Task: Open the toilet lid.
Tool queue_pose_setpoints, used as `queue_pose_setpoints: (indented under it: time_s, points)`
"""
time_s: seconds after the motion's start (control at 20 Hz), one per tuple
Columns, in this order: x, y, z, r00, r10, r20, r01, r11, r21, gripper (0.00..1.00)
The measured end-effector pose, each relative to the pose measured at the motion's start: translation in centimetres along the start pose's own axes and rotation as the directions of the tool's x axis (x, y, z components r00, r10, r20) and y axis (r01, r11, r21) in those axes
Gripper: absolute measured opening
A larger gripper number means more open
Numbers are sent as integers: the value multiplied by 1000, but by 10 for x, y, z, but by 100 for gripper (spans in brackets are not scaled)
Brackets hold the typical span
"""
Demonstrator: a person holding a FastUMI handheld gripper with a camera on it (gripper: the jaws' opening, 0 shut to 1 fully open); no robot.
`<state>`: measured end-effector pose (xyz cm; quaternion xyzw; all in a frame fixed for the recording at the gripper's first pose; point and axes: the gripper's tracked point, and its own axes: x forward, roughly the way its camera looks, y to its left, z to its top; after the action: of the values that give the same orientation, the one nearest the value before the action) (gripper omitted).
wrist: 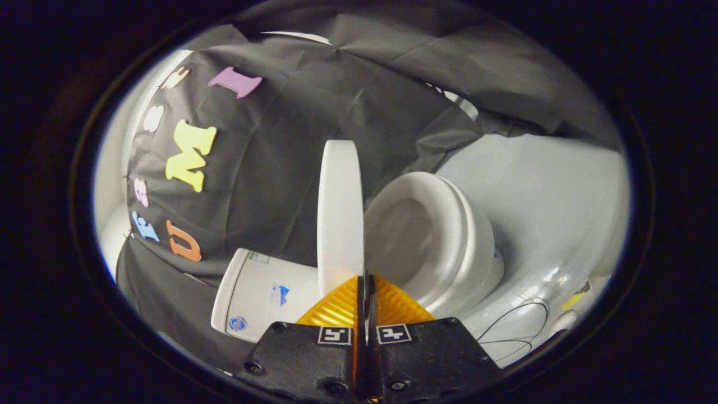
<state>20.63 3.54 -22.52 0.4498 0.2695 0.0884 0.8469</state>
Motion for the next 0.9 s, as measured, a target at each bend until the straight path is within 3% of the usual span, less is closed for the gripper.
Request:
queue_pose_setpoints:
  time_s: [0.3,0.9]
  points:
    - [-5,47,-4,997,63,33,-60,994,-87,5]
    - [-4,90,-16,997,37,65,-22,974,-225,7]
